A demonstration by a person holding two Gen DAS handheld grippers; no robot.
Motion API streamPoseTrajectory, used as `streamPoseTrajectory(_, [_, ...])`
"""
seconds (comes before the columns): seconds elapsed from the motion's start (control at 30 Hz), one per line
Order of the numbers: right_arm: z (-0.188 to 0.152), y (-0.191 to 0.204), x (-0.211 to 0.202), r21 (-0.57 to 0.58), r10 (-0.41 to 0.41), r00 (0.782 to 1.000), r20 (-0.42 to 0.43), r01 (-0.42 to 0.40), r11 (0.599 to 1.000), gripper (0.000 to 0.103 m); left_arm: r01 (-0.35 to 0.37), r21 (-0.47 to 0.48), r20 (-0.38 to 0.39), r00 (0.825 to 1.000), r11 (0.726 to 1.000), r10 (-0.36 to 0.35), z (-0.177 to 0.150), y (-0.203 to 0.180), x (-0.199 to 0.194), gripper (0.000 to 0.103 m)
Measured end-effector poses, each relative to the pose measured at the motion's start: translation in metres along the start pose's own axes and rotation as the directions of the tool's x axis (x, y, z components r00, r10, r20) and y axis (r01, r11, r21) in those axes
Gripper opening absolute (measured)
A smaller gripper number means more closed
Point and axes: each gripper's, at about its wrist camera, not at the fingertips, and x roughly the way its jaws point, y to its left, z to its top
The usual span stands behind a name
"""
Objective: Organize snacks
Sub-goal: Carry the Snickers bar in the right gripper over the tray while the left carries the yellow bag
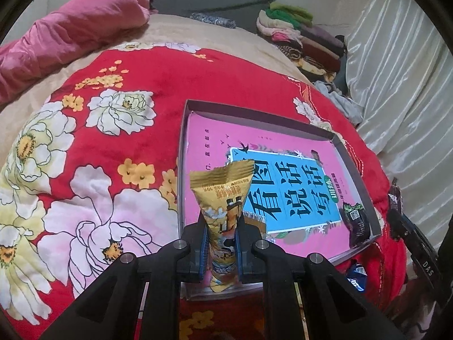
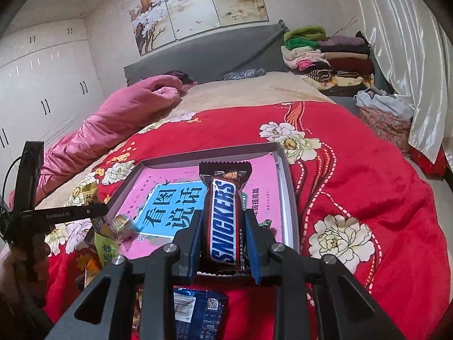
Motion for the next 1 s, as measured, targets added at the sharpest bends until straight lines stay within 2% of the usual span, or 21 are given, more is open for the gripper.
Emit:
streamPoseTrajectory(0.47, [-0.004,0.018,0.027,-0.042,0.063,0.996,-0.066,-0.066,0.997,0.029,0.037,-0.016,-0.052,0.998,0.999,-0.038,-0.006,-0.004,0.018,0.016])
streamPoseTrajectory(1.0, [-0.004,0.02,0.046,-0.047,0.058,0.993,-0.107,-0.064,0.997,0.029,0.113,-0.032,-0.084,0.99,0.993,-0.115,-0.01,-0.016,0.026,0.016])
